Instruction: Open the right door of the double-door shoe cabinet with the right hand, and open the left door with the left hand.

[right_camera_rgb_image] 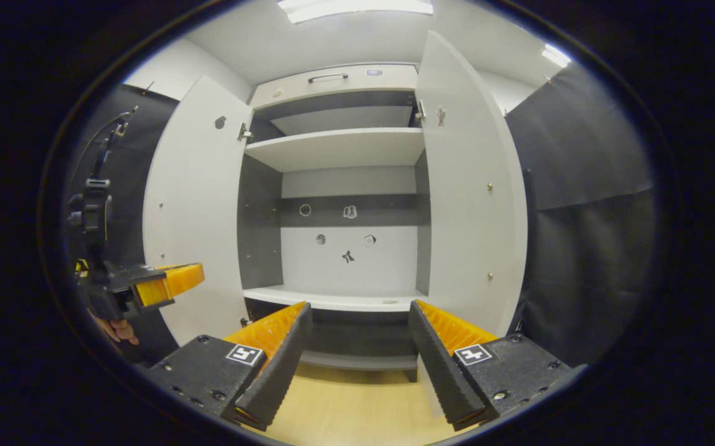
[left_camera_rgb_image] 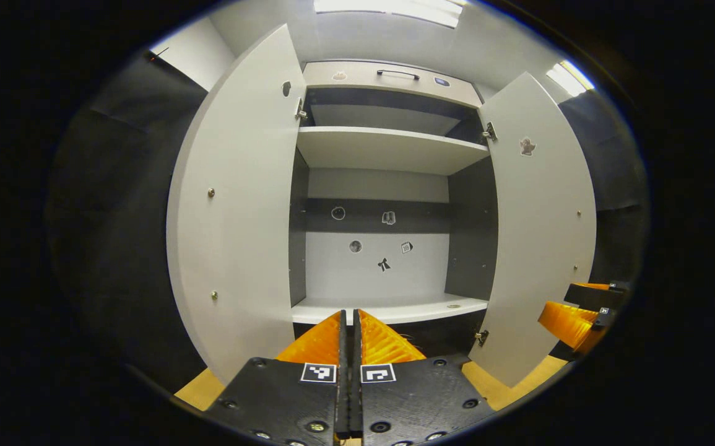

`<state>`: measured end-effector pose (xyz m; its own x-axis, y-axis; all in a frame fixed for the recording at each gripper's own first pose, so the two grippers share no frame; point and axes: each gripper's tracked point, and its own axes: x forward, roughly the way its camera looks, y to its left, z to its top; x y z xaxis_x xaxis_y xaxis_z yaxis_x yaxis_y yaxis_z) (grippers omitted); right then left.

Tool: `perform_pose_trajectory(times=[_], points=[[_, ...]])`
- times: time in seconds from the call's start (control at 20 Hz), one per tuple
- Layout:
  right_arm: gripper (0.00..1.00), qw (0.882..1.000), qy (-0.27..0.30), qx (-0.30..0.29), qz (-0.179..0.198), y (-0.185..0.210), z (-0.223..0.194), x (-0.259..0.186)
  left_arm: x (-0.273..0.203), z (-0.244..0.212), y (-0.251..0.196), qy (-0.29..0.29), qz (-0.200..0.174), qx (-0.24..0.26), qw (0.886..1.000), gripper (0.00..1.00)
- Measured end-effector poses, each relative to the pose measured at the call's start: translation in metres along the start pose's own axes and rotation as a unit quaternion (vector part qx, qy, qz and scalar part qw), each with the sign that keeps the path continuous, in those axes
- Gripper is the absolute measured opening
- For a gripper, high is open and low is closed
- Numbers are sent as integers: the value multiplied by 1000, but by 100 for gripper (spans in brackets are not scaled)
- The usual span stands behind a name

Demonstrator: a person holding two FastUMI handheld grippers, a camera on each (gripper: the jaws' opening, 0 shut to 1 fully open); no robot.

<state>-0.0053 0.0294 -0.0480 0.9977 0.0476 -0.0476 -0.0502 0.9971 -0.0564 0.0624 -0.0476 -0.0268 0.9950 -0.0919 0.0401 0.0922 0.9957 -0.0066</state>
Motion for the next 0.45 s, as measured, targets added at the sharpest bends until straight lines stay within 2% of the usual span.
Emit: perform_pose_trajectory(times=[0.1, 0.2, 0.25, 0.35, 0.4, 0.45], points=[[98, 1000, -1, 8, -4, -1, 0, 3, 3, 2, -6, 2, -13, -6, 1000, 0], [97, 1000, -1, 14, -4, 1, 0, 6, 3, 9, -6, -7, -13, -6, 1000, 20], [97, 1000, -1, 14, -4, 1, 0, 7, 5, 9, -4, -8, -10, -3, 1000, 41], [98, 1000, -5, 8, -6, 0, 3, 8, 9, 7, -2, 0, -2, 1, 1000, 41], [98, 1000, -7, 4, -8, 0, 5, 9, 9, 6, -2, 3, -2, -1, 1000, 45], [98, 1000, -9, 1, -11, -1, 6, 11, 11, 5, -4, 6, -6, -5, 1000, 54]])
